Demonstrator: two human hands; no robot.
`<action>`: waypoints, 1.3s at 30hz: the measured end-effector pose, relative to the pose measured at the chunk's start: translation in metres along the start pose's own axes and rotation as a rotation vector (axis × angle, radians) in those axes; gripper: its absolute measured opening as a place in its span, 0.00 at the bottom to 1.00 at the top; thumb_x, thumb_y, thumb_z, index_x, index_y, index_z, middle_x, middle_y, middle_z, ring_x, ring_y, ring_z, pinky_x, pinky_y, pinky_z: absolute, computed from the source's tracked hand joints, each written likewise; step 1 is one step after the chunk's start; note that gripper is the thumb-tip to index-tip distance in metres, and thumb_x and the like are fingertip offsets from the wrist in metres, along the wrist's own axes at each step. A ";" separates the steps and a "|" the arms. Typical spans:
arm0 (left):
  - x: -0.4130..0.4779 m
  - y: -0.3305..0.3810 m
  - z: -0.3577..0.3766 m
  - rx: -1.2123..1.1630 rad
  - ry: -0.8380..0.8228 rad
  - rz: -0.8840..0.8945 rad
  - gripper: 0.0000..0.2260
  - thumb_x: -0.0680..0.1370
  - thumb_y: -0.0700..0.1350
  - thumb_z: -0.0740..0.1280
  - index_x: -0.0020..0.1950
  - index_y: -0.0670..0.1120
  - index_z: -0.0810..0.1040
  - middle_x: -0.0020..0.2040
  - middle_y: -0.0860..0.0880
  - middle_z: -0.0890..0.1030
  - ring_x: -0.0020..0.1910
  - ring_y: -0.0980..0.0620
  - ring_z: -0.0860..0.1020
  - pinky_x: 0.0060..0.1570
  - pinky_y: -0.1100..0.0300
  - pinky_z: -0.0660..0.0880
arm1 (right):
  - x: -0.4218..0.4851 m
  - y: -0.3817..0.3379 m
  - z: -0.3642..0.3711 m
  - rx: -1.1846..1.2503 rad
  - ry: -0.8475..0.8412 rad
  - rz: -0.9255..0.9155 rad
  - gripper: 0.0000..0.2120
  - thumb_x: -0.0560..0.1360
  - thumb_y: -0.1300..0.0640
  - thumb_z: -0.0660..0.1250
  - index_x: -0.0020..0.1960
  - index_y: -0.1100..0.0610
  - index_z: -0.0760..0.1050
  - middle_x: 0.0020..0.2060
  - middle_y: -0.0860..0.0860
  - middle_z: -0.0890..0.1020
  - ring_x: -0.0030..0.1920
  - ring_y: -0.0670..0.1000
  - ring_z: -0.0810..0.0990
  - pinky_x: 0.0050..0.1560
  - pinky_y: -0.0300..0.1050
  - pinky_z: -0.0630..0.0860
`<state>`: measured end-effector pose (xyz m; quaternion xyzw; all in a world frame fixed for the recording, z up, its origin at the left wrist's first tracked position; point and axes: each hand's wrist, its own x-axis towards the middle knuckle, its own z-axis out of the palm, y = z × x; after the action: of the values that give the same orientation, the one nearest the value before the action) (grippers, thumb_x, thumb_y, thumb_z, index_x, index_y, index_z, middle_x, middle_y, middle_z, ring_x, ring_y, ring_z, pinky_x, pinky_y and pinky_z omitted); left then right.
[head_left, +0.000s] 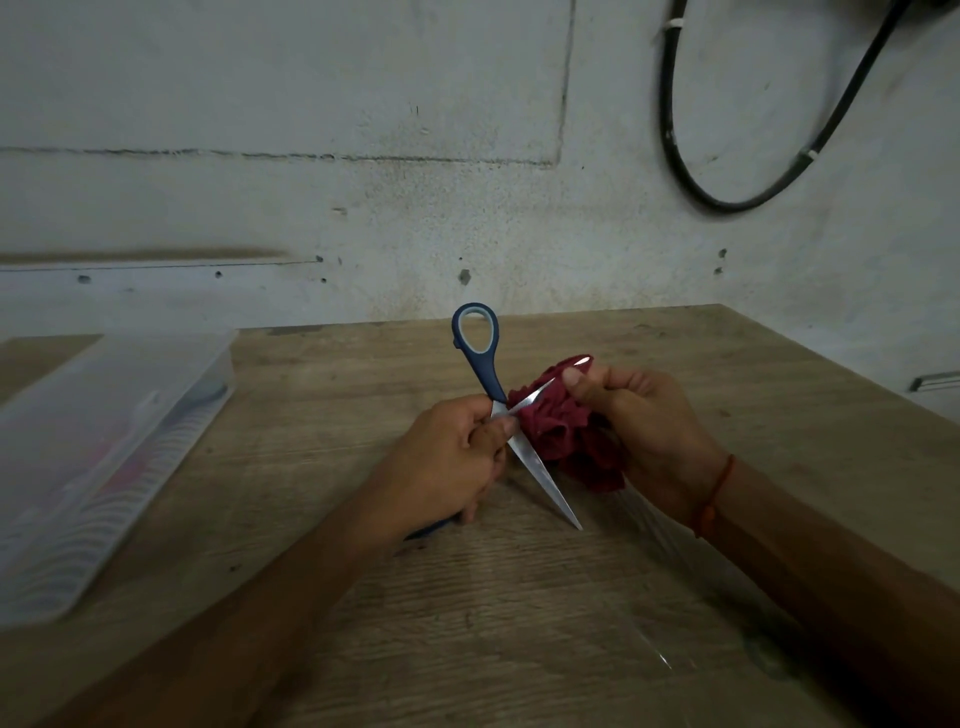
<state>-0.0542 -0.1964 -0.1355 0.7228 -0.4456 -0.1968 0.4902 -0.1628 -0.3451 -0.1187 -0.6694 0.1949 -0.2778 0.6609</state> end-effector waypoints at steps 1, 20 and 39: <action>0.000 -0.001 0.000 -0.002 0.004 -0.006 0.12 0.83 0.49 0.61 0.41 0.50 0.76 0.24 0.54 0.73 0.21 0.52 0.70 0.26 0.54 0.72 | -0.001 0.000 0.001 -0.007 0.003 0.014 0.17 0.76 0.59 0.66 0.51 0.75 0.76 0.49 0.70 0.82 0.51 0.68 0.81 0.49 0.51 0.81; 0.004 -0.006 -0.001 0.052 0.152 0.023 0.13 0.83 0.49 0.61 0.45 0.42 0.77 0.28 0.49 0.74 0.22 0.49 0.72 0.25 0.56 0.71 | 0.004 -0.008 -0.016 -0.024 -0.129 0.091 0.12 0.76 0.56 0.66 0.53 0.63 0.82 0.44 0.58 0.86 0.43 0.55 0.86 0.35 0.42 0.81; 0.000 0.002 -0.001 0.093 0.127 0.054 0.11 0.83 0.48 0.62 0.41 0.54 0.75 0.26 0.54 0.76 0.21 0.52 0.73 0.23 0.56 0.74 | 0.000 -0.004 0.014 -0.206 -0.132 0.076 0.07 0.73 0.59 0.71 0.45 0.63 0.84 0.39 0.56 0.87 0.37 0.49 0.85 0.35 0.37 0.79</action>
<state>-0.0536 -0.1961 -0.1335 0.7434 -0.4419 -0.1164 0.4885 -0.1544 -0.3342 -0.1139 -0.7425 0.2038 -0.1866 0.6102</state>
